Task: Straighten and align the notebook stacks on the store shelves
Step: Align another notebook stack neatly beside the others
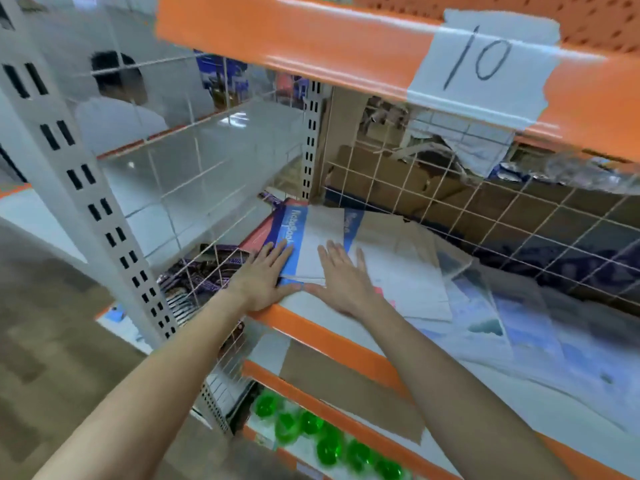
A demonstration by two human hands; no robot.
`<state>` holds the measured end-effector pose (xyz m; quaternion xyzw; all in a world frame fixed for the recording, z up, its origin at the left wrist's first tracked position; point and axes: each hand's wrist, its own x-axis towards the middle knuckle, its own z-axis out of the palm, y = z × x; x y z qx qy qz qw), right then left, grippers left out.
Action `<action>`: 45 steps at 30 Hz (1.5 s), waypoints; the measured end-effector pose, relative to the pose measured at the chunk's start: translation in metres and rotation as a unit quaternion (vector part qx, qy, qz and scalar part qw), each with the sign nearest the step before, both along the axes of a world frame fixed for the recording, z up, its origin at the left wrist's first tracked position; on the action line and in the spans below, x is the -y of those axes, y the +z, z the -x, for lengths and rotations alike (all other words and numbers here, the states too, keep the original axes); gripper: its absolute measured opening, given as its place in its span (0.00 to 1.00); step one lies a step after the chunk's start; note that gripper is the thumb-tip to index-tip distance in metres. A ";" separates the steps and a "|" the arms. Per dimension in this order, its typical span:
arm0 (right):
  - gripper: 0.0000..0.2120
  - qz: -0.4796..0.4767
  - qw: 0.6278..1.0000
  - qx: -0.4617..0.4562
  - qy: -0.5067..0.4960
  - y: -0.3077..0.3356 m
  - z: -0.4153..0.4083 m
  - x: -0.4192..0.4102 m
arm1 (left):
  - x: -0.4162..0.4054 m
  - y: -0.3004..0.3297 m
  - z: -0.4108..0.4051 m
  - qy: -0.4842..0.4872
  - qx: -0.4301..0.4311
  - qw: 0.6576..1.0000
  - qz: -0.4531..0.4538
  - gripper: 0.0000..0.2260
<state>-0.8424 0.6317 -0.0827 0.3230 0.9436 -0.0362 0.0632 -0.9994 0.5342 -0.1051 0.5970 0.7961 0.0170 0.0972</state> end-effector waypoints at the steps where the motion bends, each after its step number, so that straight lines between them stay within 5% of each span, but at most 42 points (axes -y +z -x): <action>1: 0.41 -0.014 1.000 -0.001 -0.007 -0.002 0.000 0.003 | 0.000 -0.002 0.001 -0.002 0.009 1.000 -0.009 0.38; 8: 0.26 -0.077 0.994 -0.026 -0.069 -0.008 -0.008 0.034 | 0.009 -0.001 -0.014 -0.005 -0.024 0.998 -0.062 0.28; 19: 0.32 -0.117 0.983 -0.056 -0.129 0.014 -0.122 0.063 | 0.022 0.022 -0.111 -0.109 -0.115 0.981 -0.110 0.32; 26: 0.33 -0.154 0.959 -0.089 -0.222 0.023 -0.283 0.089 | 0.016 0.047 -0.263 -0.200 -0.088 0.955 -0.202 0.29; 34: 0.37 -0.158 0.907 -0.078 -0.382 0.031 -0.528 0.140 | 0.018 0.056 -0.508 -0.351 -0.024 0.875 -0.333 0.24; 41: 0.35 -0.126 0.875 -0.123 -0.451 0.030 -0.639 0.154 | 0.005 0.058 -0.626 -0.407 -0.005 0.856 -0.318 0.26; 45: 0.25 -0.097 0.860 -0.189 -0.464 0.022 -0.683 0.124 | -0.032 0.056 -0.671 -0.410 -0.019 0.857 -0.312 0.30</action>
